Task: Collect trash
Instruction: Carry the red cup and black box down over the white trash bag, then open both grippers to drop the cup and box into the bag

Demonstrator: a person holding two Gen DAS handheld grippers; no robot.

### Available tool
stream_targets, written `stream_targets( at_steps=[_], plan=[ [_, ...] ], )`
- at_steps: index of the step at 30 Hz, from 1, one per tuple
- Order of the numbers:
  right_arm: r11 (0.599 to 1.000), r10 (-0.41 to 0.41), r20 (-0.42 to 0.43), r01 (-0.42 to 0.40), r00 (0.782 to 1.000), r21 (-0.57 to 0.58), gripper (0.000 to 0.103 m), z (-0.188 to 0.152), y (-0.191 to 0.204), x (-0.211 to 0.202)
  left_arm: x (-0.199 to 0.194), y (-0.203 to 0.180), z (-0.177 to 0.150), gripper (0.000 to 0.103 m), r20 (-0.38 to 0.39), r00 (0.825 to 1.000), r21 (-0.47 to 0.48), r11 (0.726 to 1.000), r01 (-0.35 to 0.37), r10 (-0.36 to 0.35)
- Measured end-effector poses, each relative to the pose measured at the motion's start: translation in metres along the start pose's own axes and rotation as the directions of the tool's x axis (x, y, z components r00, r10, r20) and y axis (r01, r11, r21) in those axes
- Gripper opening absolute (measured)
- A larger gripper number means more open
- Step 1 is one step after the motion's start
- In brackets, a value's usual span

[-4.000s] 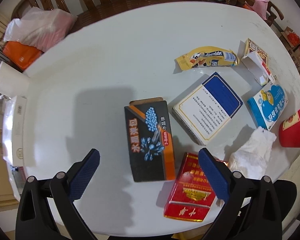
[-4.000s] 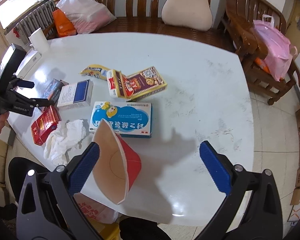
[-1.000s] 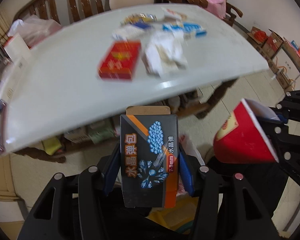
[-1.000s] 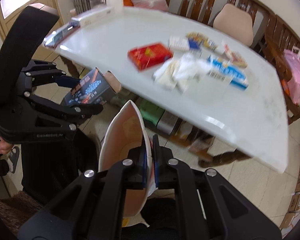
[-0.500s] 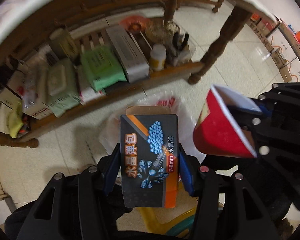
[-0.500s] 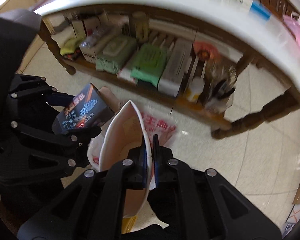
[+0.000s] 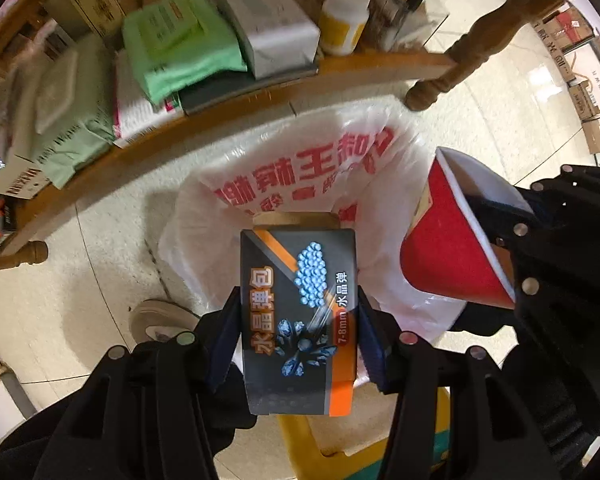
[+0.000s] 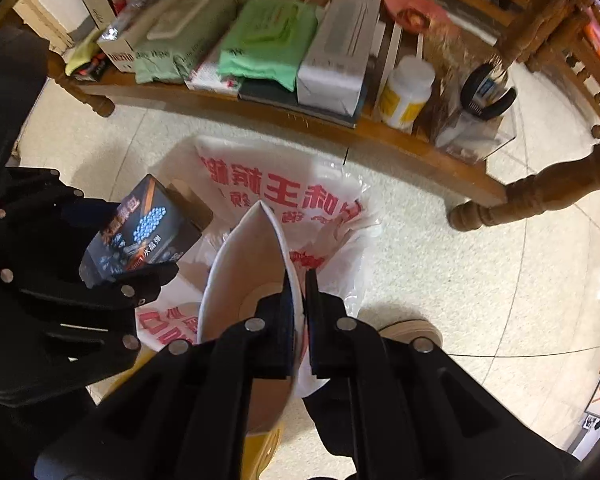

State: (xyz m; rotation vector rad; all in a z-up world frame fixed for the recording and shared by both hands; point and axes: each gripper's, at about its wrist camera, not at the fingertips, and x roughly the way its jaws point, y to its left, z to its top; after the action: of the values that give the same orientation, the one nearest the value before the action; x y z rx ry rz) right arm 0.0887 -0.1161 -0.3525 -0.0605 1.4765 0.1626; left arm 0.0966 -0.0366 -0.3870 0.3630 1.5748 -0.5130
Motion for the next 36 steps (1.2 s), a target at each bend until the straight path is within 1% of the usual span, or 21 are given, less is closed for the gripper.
stream_targets(
  at_steps=[4,6,8,11,14,18,21,22,23,24,25,27,29,32,36],
  plan=[
    [0.998,0.049,-0.055,-0.047,0.997,0.032,0.007,0.003,-0.006,0.024,0.024,0.008,0.005,0.052,-0.067,0.997,-0.035,0.999,0.039,-0.041],
    [0.997,0.065,-0.085,-0.061,0.994,0.043,0.007,0.003,-0.008,0.037,0.035,0.009,0.006,0.052,-0.091,0.995,-0.038,0.999,0.026,-0.03],
    [0.997,0.064,-0.103,-0.06,0.993,0.042,0.007,0.002,-0.008,0.045,0.044,0.009,0.008,0.052,-0.111,0.993,-0.042,0.999,0.027,-0.031],
    [0.996,0.075,-0.121,-0.069,0.99,0.05,0.007,0.002,-0.009,0.052,0.054,0.008,0.012,0.052,-0.127,0.991,-0.042,0.999,0.023,-0.028],
    [0.997,0.062,-0.137,-0.054,0.989,0.06,0.007,0.003,-0.012,0.059,0.062,0.007,0.015,0.052,-0.139,0.99,-0.047,0.999,0.025,-0.032],
    [0.995,0.06,-0.154,-0.047,0.986,0.084,0.007,0.003,-0.016,0.066,0.067,0.001,0.017,0.052,-0.142,0.99,-0.03,0.999,0.022,-0.026],
    [0.995,0.062,-0.16,-0.047,0.985,0.092,0.007,0.003,-0.019,0.069,0.07,0.001,0.018,0.052,-0.152,0.988,-0.029,0.999,0.031,-0.035],
    [0.994,0.061,-0.159,-0.047,0.985,0.094,0.007,0.003,-0.018,0.068,0.071,0.001,0.018,0.055,-0.155,0.987,-0.031,0.999,0.023,-0.028],
    [0.994,0.065,-0.156,-0.05,0.986,0.096,0.007,0.004,-0.017,0.067,0.072,0.002,0.019,0.058,-0.173,0.984,-0.039,0.999,0.03,-0.036],
    [0.993,0.07,-0.155,-0.055,0.985,0.101,0.012,0.004,-0.016,0.066,0.072,0.002,0.02,0.07,-0.181,0.982,-0.045,0.998,0.039,-0.047],
    [0.993,0.075,-0.154,-0.059,0.985,0.106,0.015,0.004,-0.016,0.065,0.072,0.002,0.021,0.077,-0.18,0.982,-0.048,0.998,0.04,-0.048],
    [0.994,0.052,-0.152,-0.036,0.987,0.108,0.028,0.004,-0.019,0.067,0.067,0.004,0.022,0.078,-0.16,0.987,-0.049,0.999,0.013,-0.02],
    [0.991,0.057,-0.151,-0.038,0.987,0.126,0.033,0.004,-0.023,0.068,0.065,0.006,0.022,0.079,-0.155,0.988,-0.056,0.998,0.016,-0.025],
    [0.99,0.059,-0.154,-0.038,0.986,0.134,0.034,0.004,-0.023,0.066,0.064,0.006,0.022,0.08,-0.153,0.988,-0.061,0.998,0.015,-0.024],
    [0.991,0.049,-0.157,-0.029,0.986,0.127,0.034,0.002,-0.019,0.066,0.064,0.001,0.024,0.08,-0.143,0.99,-0.039,0.999,-0.016,0.01]
  ],
)
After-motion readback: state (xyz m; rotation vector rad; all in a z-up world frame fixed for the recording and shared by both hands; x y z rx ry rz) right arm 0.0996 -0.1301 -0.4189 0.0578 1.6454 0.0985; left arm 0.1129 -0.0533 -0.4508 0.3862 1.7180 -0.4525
